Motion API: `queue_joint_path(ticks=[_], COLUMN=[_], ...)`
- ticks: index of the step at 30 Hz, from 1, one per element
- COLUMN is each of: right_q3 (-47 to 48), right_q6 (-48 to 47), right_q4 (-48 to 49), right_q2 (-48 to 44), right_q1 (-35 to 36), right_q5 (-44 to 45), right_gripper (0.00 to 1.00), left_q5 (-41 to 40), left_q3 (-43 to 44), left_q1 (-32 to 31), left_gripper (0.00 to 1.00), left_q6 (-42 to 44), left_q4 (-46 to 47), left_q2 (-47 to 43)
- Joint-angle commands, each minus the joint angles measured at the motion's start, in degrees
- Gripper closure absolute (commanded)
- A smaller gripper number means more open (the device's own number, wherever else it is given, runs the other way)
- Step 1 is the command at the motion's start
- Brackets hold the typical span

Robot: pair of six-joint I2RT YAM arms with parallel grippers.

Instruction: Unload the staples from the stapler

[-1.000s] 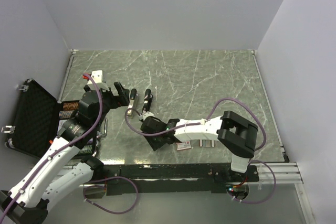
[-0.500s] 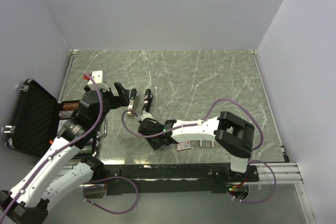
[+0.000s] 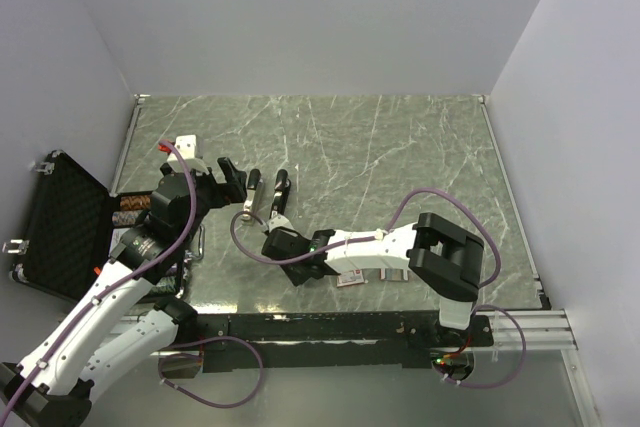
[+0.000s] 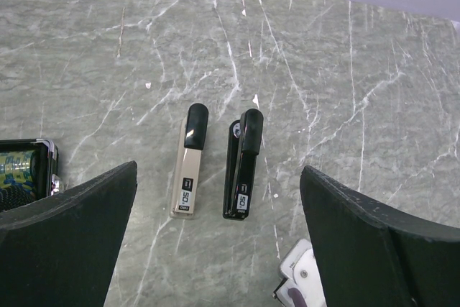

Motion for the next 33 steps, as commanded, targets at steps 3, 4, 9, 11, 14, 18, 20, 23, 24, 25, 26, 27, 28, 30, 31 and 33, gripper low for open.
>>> queue_joint_path(ticks=[3,4,9,11,14,18,20,23,24,25,26,27,28,30,31,33], right_q3=[1.89,1.8,1.36,0.92,0.22,-1.36,-2.33,-4.52,-5.49,-6.37,-7.59,-8.74,-9.97,-12.25,-13.31,-14.98], right_q6=[0.72,0.72,1.33,1.77,2.65,3.79,4.58,6.34,7.39,8.18,9.32,10.46,11.35,13.45,14.59,16.53], right_q4=[-1.08,-1.16,-1.95,-2.39,-3.44,-5.46,-6.96,-9.16,-10.12,-10.91,-11.62,-12.32,-12.94,-14.43,-15.13,-17.76], right_q2=[0.91,0.65,-1.19,-2.34,-4.53,-7.87,-9.89,-12.97,-14.19,-15.86,-16.83,-18.15,-19.47,-21.84,-23.16,-25.88], right_q1=[0.61,0.61,0.61,0.69,0.61,0.61,0.61,0.61,0.61,0.69,0.61,0.61,0.61,0.61,0.61,0.61], right_q5=[0.88,1.06,1.58,2.02,3.08,4.57,5.45,6.94,7.64,8.26,9.05,9.58,10.11,11.07,11.6,12.74], right_gripper=[0.81,0.82,0.84,0.84,0.85,0.85,0.85,0.85,0.85,0.85,0.84,0.84,0.84,0.84,0.84,0.83], left_q5=[0.08,0.08,0.08,0.08,0.25,0.34,0.52,0.6,0.52,0.6,0.6,0.69,0.78,1.13,1.13,1.04], left_q3=[0.19,0.19,0.1,0.19,0.19,0.19,0.19,0.28,0.19,0.28,0.28,0.19,0.28,0.1,0.1,0.19], left_q1=[0.24,0.24,0.24,0.24,0.33,0.33,0.33,0.33,0.33,0.42,0.33,0.42,0.42,0.42,0.42,0.51], left_gripper=[0.01,0.01,0.01,0.01,0.01,0.01,0.01,0.01,0.01,0.01,0.01,0.01,0.01,0.01,0.0,0.01], left_q6=[0.08,0.08,0.17,0.17,0.08,0.08,0.08,0.08,0.08,0.08,-0.01,-0.01,-0.1,-0.1,-0.1,-0.1], left_q4=[2.04,2.04,2.04,2.04,2.04,2.13,2.13,2.13,2.21,2.13,2.13,2.13,2.21,2.39,2.3,2.3], left_q2=[-0.18,-0.27,-0.18,-0.27,-0.18,-0.1,-0.18,-0.09,-0.1,-0.1,-0.1,-0.1,-0.1,-0.1,-0.1,0.17])
